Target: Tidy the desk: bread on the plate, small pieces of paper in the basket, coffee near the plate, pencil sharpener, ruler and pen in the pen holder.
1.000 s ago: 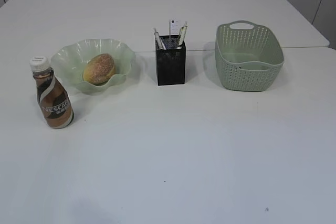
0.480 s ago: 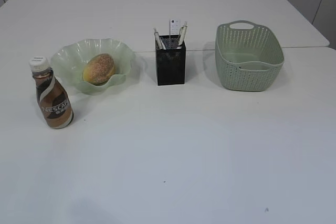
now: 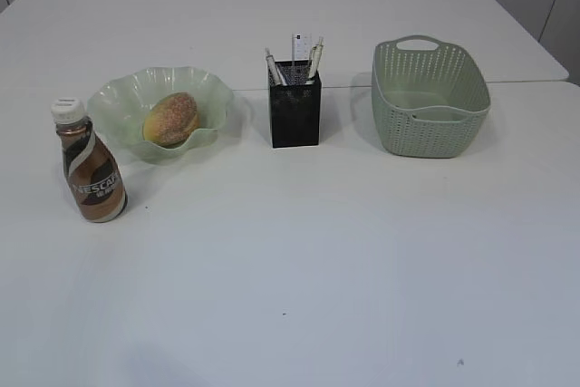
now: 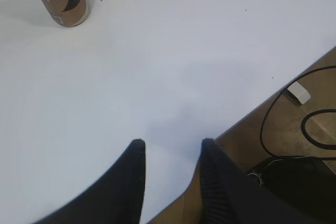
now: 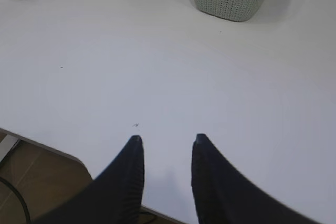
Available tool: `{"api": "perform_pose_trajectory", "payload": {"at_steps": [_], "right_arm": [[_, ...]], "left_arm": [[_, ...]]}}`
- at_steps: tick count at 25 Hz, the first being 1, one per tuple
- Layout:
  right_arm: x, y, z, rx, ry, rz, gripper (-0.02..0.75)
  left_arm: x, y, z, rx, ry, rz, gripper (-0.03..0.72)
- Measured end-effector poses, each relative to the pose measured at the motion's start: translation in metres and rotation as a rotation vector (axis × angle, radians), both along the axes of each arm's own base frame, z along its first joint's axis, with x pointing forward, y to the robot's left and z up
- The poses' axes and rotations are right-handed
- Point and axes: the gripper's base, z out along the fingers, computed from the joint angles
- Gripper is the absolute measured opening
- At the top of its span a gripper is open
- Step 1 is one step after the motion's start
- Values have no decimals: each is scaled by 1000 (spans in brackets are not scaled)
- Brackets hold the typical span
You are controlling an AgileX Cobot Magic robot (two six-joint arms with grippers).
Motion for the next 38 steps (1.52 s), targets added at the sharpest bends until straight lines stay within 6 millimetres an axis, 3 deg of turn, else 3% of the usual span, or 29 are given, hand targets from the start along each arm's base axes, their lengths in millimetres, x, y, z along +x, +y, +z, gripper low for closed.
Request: {"api": "perform_pose_trajectory", "payload": {"at_steps": [13, 29, 38], "right_arm": [[0, 0, 0, 1, -2, -16, 260], [-3, 3, 0, 0, -2, -317, 260], [-3, 3, 0, 0, -2, -363, 260]], "left_arm": [[0, 0, 0, 0, 0, 10, 239], [-12, 12, 2, -28, -102, 541, 239], [-27, 12, 1, -43, -192, 633, 239]]}}
